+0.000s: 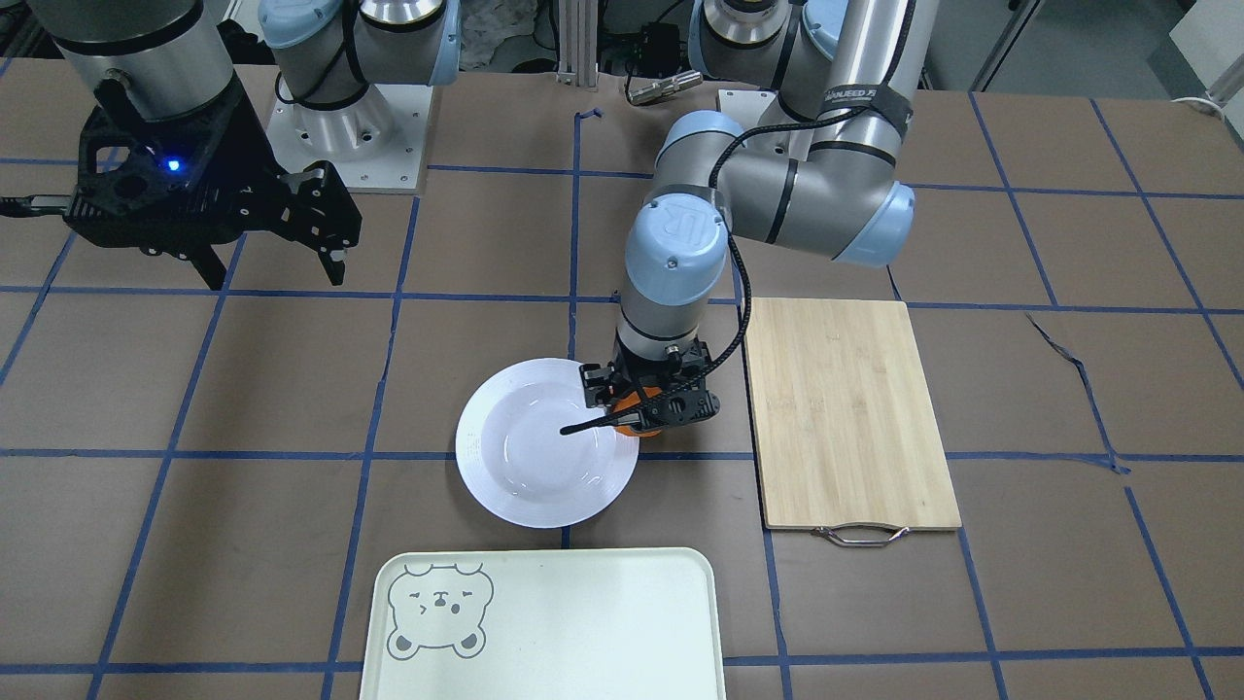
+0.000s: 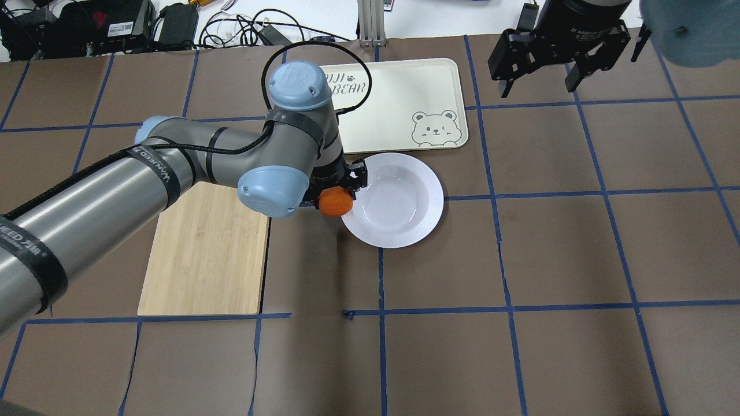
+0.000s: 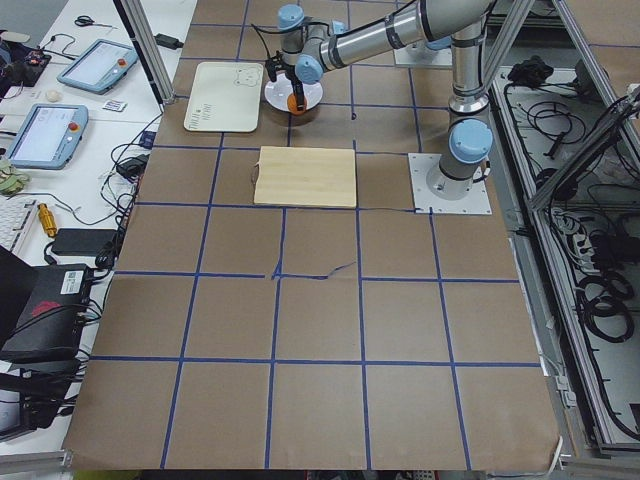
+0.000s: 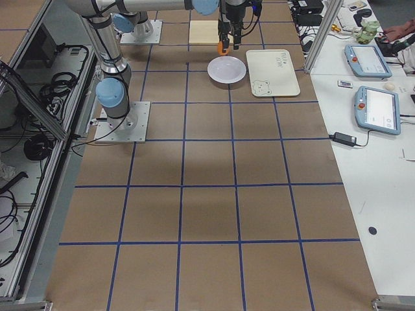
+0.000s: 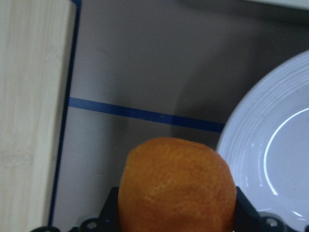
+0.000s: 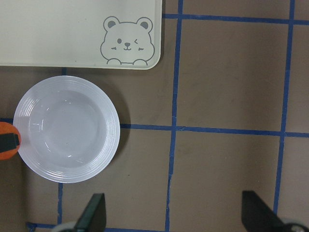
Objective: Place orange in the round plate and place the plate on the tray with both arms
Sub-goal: 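Carry the orange with the left gripper over the white plate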
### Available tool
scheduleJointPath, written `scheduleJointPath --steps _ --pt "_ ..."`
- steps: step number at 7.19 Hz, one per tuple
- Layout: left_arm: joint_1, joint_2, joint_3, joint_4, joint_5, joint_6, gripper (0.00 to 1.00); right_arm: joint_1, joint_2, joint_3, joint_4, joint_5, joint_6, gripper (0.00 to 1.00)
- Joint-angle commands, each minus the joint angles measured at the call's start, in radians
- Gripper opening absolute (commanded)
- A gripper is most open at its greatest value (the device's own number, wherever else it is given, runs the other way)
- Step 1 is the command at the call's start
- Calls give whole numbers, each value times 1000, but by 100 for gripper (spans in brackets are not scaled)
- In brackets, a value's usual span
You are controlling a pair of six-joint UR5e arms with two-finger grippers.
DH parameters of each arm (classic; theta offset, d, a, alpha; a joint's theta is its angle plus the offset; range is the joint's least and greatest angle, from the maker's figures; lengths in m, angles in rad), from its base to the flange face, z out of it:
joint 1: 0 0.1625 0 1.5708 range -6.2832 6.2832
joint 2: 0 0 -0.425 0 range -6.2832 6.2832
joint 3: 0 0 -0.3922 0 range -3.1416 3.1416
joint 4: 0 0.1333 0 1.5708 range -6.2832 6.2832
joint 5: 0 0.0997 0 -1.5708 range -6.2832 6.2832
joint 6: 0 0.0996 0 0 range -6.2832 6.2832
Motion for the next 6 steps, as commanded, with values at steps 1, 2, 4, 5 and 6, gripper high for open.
scheduleJointPath --steps 1,2,4,5,6 --pt "-71 -64 21 91 -49 -151 41 0 -2 4 -2 0 0 100" --pt "-97 -99 73 98 -49 -209 41 0 -2 6 -2 1 1 100" --pt "-111 -142 103 95 -49 -221 44 0 1 6 -2 6 3 100" --pt "-112 -146 103 88 -46 -212 44 -4 4 6 -4 35 4 100" --pt "-112 -147 103 88 -42 -204 59 -18 8 6 -4 32 4 100"
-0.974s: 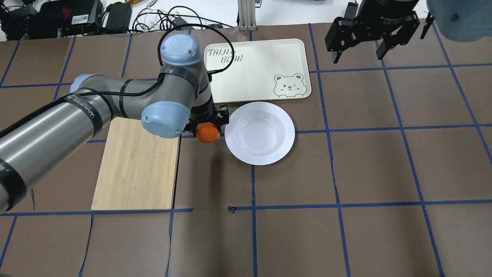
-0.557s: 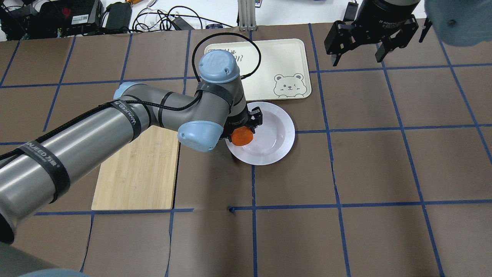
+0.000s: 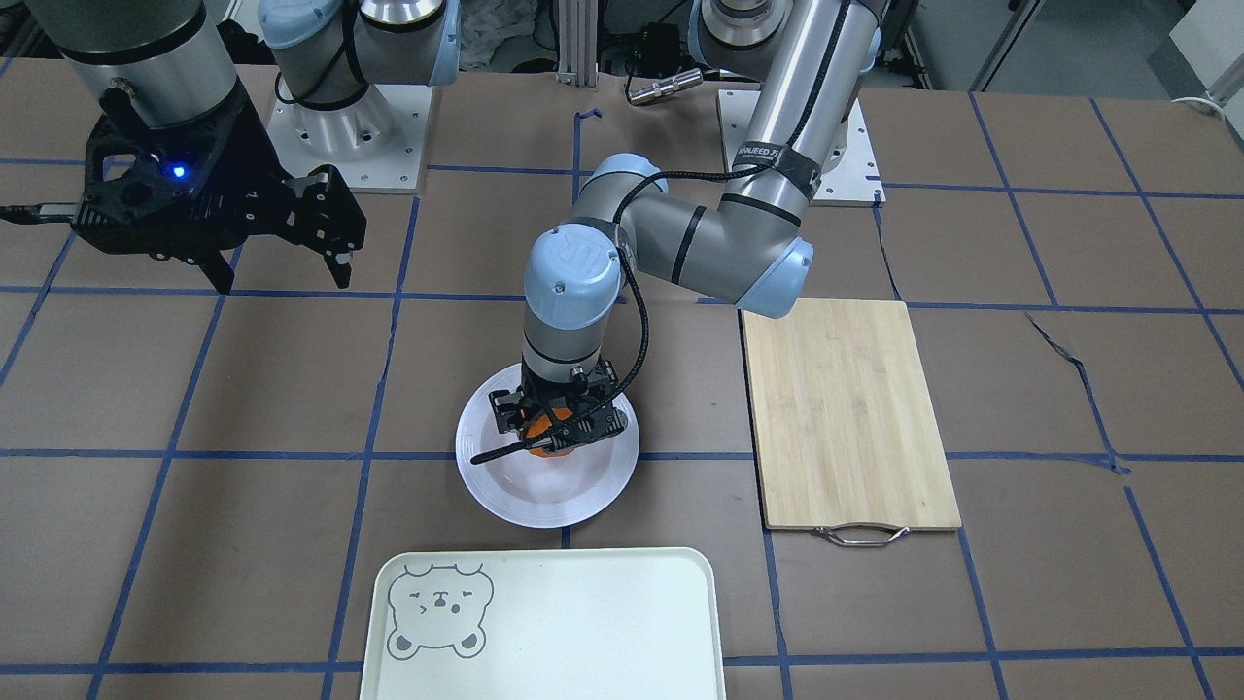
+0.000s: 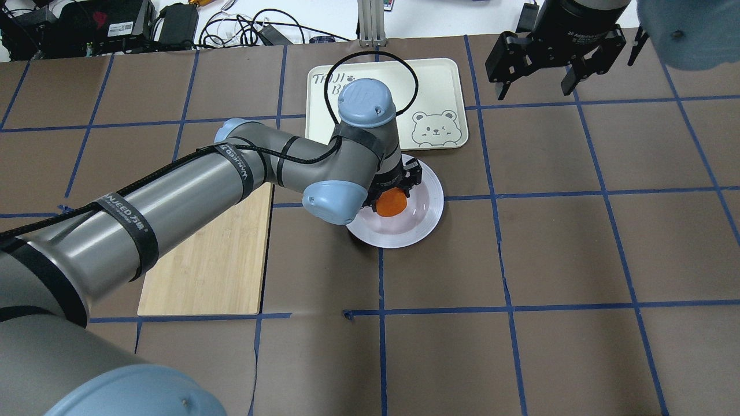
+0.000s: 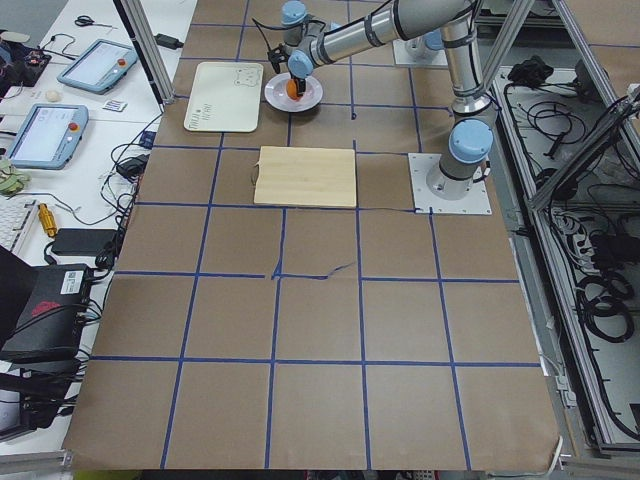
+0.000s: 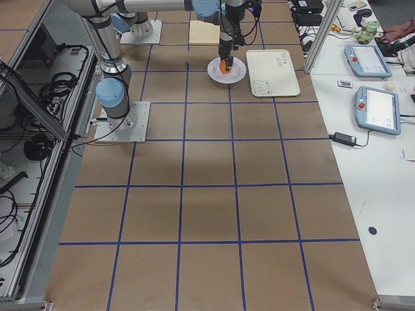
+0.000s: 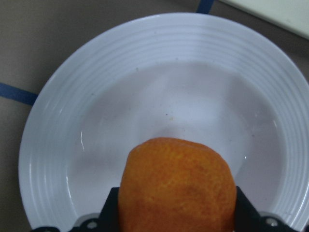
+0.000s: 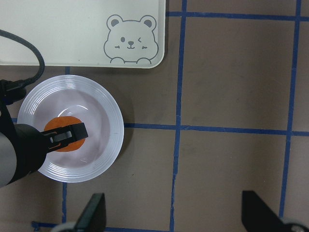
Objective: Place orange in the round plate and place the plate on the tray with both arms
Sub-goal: 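Lower the orange into the plate and open the left gripper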
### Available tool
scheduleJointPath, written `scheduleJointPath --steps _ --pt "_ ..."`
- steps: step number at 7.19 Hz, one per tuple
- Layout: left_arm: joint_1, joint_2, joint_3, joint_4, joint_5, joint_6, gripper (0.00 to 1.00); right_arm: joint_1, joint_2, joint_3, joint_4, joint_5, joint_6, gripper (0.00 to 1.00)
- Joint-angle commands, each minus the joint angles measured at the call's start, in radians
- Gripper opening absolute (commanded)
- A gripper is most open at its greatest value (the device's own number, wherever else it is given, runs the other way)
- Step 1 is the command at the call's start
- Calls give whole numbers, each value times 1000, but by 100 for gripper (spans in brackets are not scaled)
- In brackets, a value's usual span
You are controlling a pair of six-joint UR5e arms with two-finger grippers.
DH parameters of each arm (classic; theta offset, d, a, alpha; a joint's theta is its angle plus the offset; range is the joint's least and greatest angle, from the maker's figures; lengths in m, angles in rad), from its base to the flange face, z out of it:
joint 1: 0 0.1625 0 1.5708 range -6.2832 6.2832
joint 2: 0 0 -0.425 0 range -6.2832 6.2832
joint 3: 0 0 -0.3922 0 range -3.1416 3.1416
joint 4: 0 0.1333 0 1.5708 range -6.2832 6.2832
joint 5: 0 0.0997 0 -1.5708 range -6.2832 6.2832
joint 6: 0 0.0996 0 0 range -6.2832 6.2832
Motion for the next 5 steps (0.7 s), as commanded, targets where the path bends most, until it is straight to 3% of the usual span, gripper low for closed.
scheduleJointPath --steps 1,5 --pt "-2 -7 2 -2 8 13 99 -19 -4 0 1 11 -1 100" --pt "9 35 5 -9 12 61 100 -40 10 24 0 38 1 100"
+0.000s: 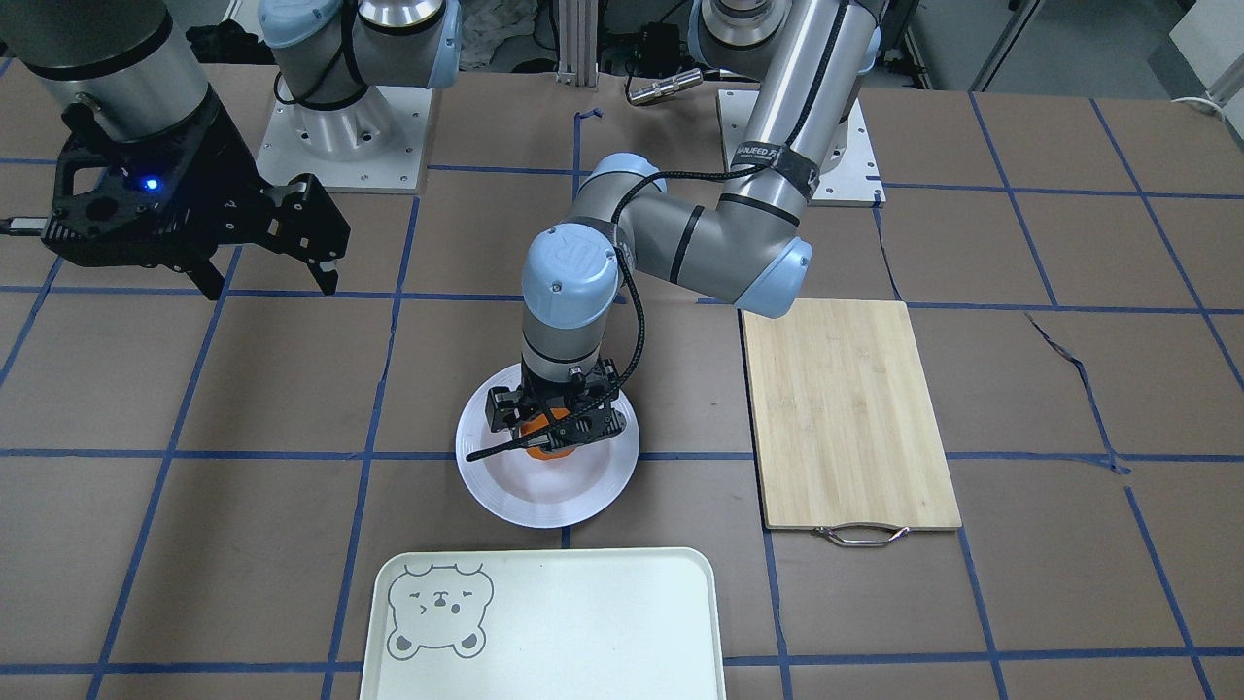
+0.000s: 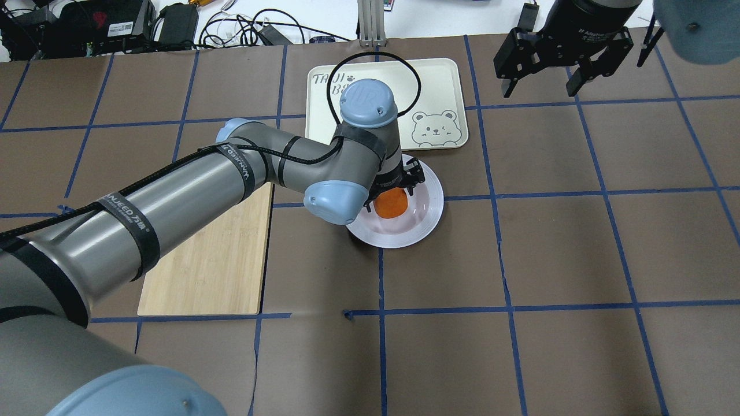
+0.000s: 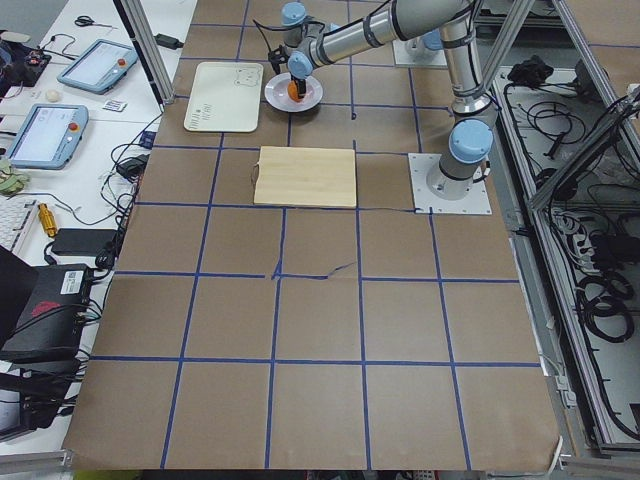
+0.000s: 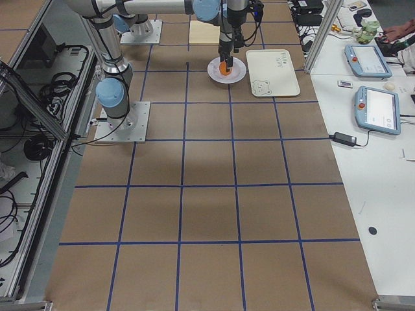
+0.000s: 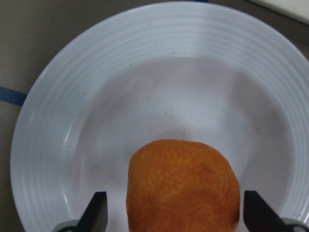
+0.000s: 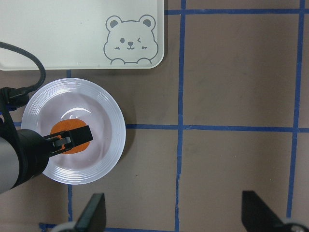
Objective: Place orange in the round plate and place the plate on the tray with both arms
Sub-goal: 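Lower the orange into the plate and open the left gripper, then raise the left gripper away while the right gripper reaches toward the plate rim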
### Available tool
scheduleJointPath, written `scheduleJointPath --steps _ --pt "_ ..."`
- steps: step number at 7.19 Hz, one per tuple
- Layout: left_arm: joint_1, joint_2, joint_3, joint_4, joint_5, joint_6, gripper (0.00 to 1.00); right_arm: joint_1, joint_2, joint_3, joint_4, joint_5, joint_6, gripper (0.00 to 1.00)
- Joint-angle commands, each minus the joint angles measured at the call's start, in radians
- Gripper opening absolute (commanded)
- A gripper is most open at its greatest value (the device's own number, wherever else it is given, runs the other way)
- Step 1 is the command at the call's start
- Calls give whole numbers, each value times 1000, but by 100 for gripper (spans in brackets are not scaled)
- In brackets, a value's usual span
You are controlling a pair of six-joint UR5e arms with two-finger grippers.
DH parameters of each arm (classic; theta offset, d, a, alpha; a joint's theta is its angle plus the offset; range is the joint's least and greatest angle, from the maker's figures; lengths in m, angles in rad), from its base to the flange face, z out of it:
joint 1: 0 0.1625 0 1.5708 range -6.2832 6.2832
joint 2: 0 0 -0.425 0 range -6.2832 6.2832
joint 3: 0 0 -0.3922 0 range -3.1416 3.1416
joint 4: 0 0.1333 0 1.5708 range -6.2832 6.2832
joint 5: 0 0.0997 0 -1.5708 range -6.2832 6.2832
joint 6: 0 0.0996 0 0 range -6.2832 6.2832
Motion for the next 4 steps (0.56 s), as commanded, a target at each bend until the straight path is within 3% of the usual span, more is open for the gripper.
scheduleJointPath --steps 1,4 --pt "20 57 8 -48 3 63 100 -4 6 61 -23 5 4 100" --pt "72 202 13 -212 2 176 100 4 23 215 -224 10 43 100"
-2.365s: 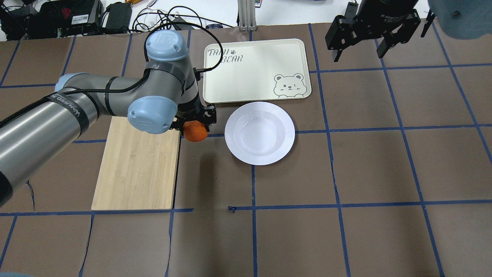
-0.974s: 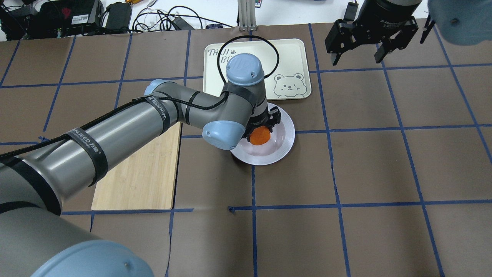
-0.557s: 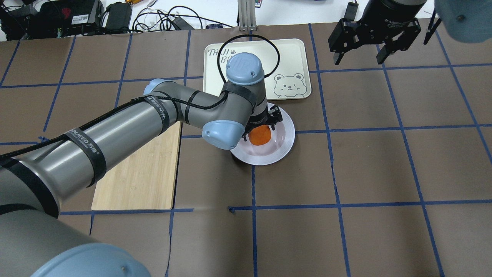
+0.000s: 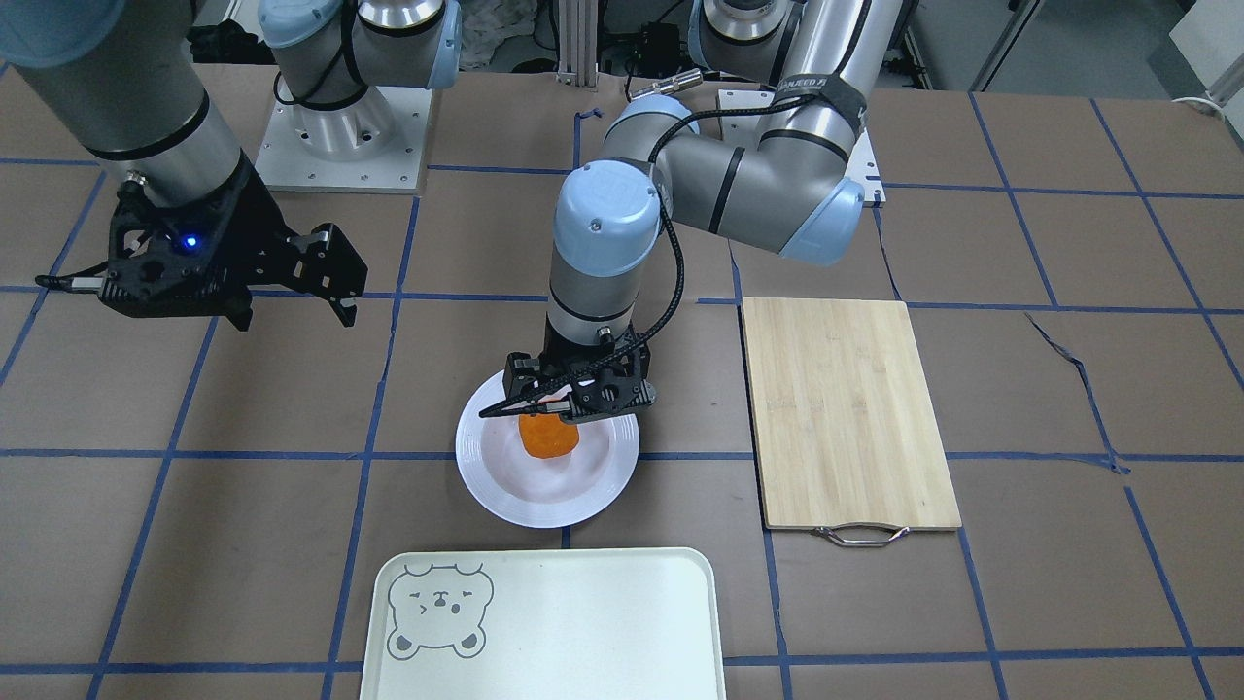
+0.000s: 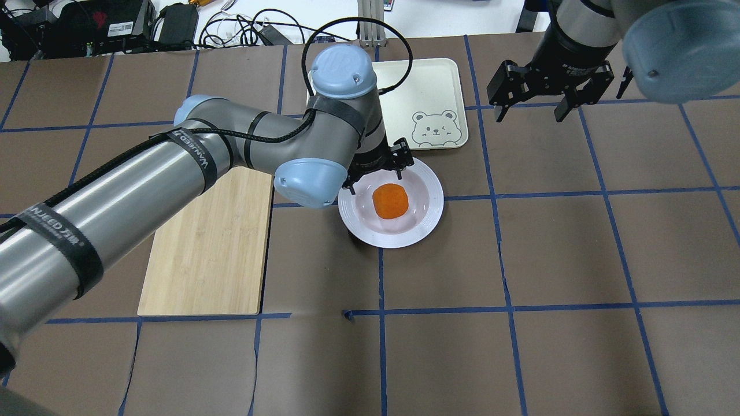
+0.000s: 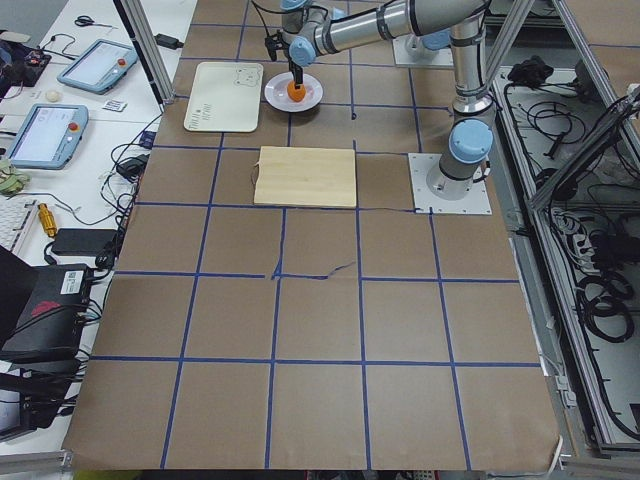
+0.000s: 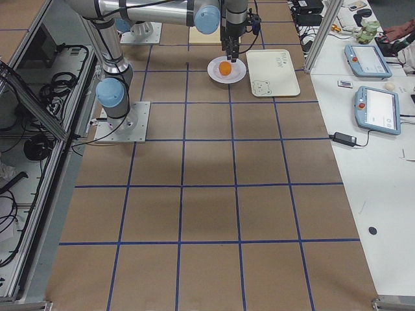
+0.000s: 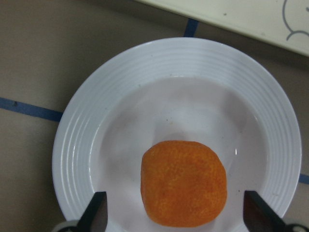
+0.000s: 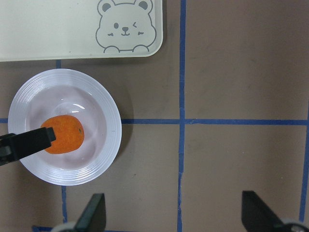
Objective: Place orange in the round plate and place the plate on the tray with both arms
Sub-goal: 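Raise the left gripper away while the right gripper reaches toward the plate rim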
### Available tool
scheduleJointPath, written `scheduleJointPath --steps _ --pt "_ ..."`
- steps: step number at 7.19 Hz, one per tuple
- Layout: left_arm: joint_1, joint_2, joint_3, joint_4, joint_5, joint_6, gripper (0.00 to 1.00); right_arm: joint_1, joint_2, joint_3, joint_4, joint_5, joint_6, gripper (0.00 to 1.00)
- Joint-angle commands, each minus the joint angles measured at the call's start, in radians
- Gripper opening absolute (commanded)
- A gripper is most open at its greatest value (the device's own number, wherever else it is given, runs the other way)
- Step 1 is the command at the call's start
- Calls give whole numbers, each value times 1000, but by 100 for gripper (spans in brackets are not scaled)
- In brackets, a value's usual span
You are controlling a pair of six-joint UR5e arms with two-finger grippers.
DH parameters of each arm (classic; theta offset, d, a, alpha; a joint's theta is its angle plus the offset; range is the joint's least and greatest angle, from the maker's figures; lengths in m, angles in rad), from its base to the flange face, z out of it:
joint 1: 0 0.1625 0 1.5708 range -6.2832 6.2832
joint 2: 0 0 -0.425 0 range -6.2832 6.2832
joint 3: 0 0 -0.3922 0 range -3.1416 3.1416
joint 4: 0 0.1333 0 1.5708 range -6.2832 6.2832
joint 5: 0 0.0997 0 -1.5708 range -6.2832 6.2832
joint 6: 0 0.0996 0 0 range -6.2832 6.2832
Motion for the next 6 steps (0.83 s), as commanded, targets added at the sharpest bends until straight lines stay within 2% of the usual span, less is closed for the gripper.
scheduleJointPath --steps 1,2,4,5,6 --pt "31 122 11 -158 -1 79 100 5 30 150 -170 71 52 100" --pt "34 167 31 -224 -2 93 100 3 46 218 -217 183 75 100" --pt "43 240 117 -385 -8 157 100 6 102 359 -463 252 170 100" --pt "48 251 184 -480 -8 195 100 8 141 411 -564 294 172 100" --pt "48 267 232 -538 -8 206 100 17 180 436 -635 297 201 100"
